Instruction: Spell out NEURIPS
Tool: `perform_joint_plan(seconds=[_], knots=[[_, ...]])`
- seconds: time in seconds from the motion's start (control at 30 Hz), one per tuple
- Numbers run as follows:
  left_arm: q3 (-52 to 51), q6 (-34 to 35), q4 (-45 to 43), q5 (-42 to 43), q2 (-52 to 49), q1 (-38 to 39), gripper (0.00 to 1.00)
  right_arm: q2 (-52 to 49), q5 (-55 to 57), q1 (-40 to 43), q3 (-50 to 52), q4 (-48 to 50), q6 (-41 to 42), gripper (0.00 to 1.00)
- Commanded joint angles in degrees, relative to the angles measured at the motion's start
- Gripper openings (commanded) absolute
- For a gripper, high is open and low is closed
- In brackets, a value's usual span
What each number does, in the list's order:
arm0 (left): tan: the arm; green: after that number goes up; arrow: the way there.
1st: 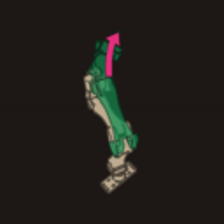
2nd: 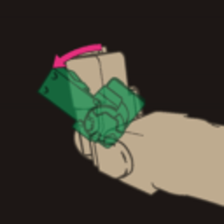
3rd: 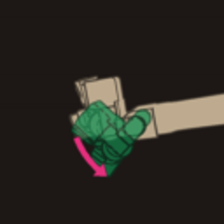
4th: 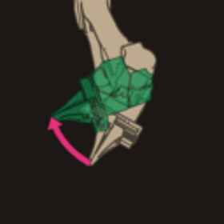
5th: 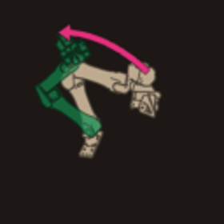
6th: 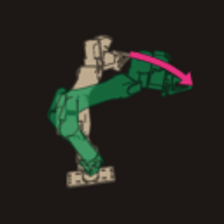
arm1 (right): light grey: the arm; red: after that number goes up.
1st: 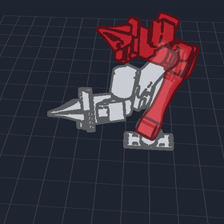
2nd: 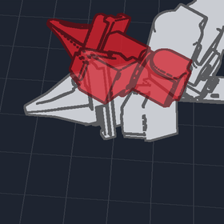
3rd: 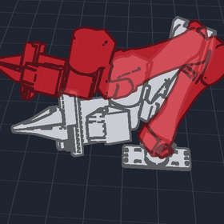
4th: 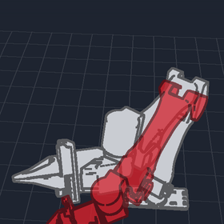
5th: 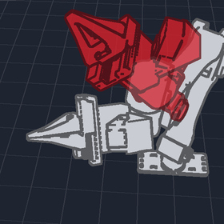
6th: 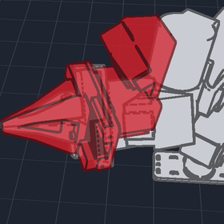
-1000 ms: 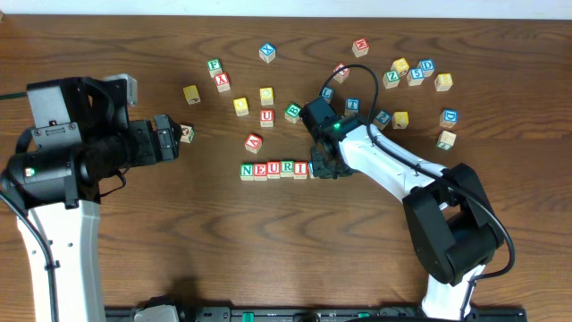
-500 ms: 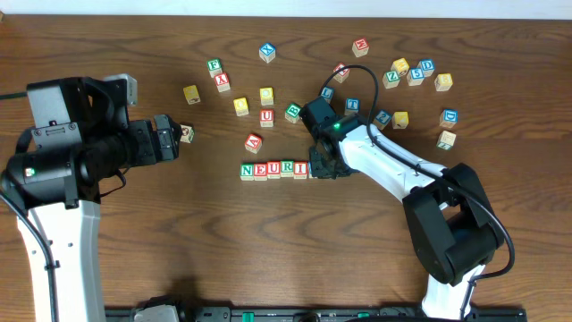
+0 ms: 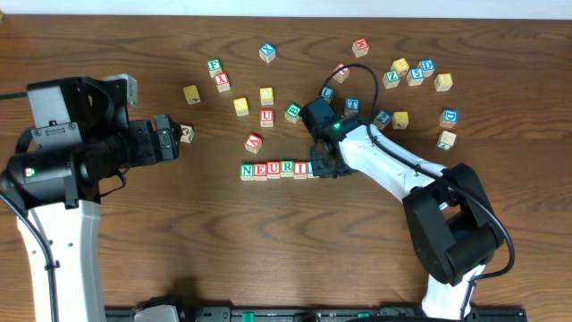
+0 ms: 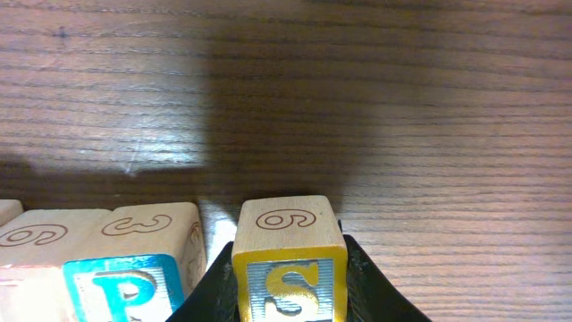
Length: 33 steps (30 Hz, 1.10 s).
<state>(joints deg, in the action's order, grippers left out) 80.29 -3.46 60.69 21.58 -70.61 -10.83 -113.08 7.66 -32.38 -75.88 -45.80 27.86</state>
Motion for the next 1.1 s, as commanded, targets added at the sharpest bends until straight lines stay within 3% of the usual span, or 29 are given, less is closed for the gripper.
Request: perform_joint_plan(seconds=[0.0, 0.37, 0.67, 1.07], knots=[[0.9, -0.6, 0.1, 0.4, 0.3, -0.2, 0.95, 1.3, 1.9, 0.1, 0.3, -0.1, -0.1, 0.2], [0.9, -0.6, 0.1, 0.4, 0.3, -0.2, 0.95, 1.3, 1.9, 0.0, 0.3, 0.0, 0.4, 0.2], [0.9, -0.6, 0.1, 0.4, 0.3, -0.2, 0.95, 1.3, 1.9, 0.0, 0.3, 0.0, 0.4, 0.36], [0.9, -0.6, 0.1, 0.4, 0.3, -0.2, 0.95, 1.3, 1.9, 0.1, 0.3, 0.2, 0.4, 0.38]])
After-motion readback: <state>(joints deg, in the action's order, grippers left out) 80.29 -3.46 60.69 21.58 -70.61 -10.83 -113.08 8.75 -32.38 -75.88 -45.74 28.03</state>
